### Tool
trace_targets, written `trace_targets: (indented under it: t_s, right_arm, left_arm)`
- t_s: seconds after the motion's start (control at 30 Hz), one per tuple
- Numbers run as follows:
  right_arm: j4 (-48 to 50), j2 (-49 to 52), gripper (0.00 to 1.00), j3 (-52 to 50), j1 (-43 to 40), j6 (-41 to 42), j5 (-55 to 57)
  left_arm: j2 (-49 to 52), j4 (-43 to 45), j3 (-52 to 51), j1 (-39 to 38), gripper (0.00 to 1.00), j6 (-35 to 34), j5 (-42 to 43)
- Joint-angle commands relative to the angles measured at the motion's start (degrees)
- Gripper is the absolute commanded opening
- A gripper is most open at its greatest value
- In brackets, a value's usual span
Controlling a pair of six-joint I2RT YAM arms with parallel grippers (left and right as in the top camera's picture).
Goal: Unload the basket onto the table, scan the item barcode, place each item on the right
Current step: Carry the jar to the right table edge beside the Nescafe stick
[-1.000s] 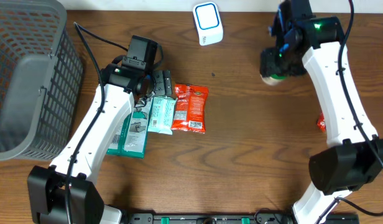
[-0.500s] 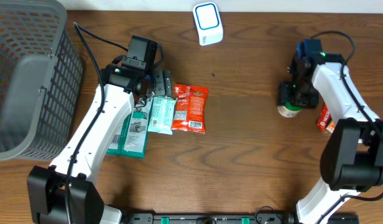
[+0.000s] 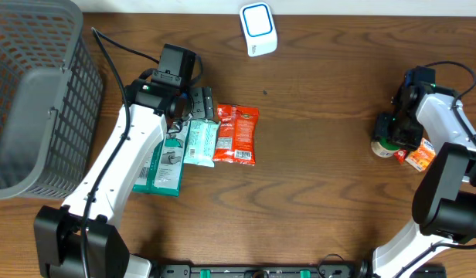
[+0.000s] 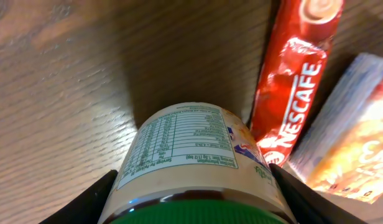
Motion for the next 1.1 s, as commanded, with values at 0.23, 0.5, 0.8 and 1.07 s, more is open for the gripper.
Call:
trace_targets:
  t_s: [0.23, 0.5, 0.8, 1.07]
  right_arm:
    - [2.4, -0.3, 0.02, -1.6, -2.0, 1.1, 0.3]
    - [1.9, -0.3, 0.01, -1.6, -2.3, 1.2, 4.9]
    - [1.7, -0.3, 0.02, -1.6, -2.4, 1.1, 7.1]
    - [1.7, -0.3, 0.77, -1.6, -2.3, 1.2, 7.0]
  left_arm:
    - [0.1, -0.1, -0.2, 0.2, 0.88, -0.5, -1.0]
    - [0.1, -0.1, -0.2, 0.2, 0.88, -0.5, -0.9]
    - [0.1, -0.1, -0.2, 0.2, 0.88, -0.5, -0.9]
    - [0.1, -0.1, -0.2, 0.2, 0.88, -0.5, -0.9]
